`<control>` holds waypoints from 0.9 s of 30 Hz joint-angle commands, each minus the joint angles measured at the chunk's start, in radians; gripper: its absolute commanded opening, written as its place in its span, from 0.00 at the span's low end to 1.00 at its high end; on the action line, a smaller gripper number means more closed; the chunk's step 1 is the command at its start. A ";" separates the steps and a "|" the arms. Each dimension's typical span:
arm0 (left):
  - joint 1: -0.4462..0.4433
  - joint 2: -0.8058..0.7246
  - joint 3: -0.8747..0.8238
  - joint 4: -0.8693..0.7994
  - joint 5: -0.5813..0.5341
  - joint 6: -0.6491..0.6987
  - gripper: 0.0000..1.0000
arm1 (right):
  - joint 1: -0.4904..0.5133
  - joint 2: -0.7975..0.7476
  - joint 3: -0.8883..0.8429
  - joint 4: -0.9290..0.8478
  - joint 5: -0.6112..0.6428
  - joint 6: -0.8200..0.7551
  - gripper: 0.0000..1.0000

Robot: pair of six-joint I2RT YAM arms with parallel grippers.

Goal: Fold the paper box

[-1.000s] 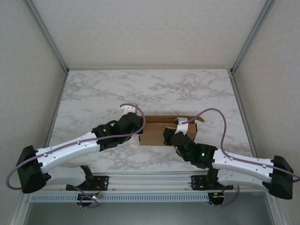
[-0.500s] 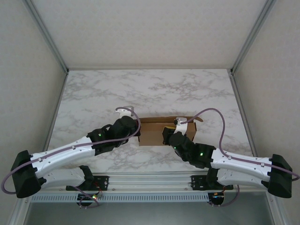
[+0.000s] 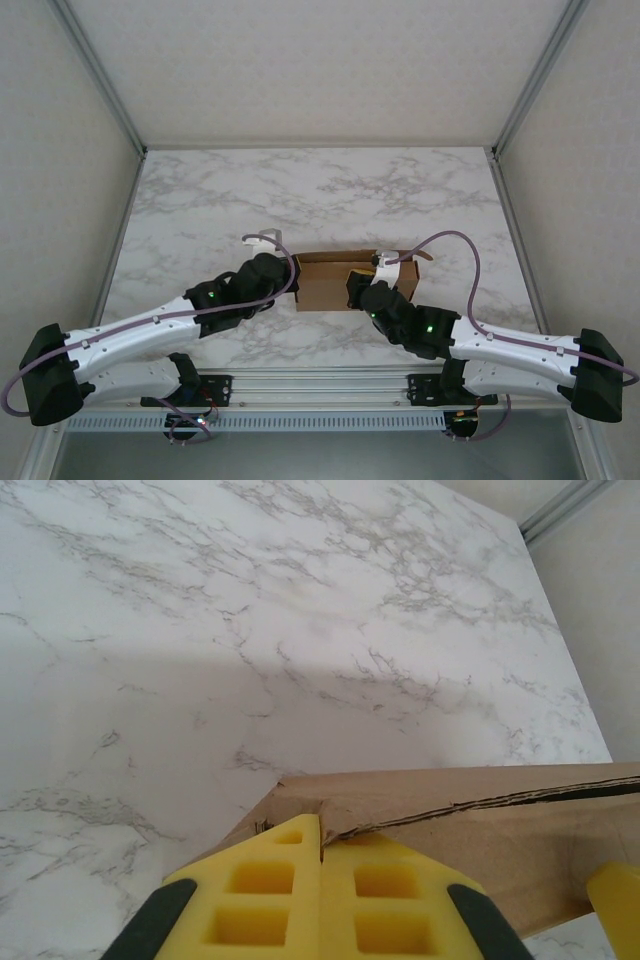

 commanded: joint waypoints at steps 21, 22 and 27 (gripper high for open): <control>-0.079 -0.024 -0.071 -0.201 -0.008 0.004 0.00 | 0.021 0.033 -0.023 -0.133 -0.049 -0.004 0.15; -0.080 -0.026 -0.070 -0.204 -0.010 0.005 0.00 | 0.021 0.036 -0.023 -0.134 -0.049 -0.004 0.15; -0.084 -0.024 -0.070 -0.217 -0.013 0.008 0.00 | 0.021 0.041 -0.025 -0.130 -0.046 -0.007 0.15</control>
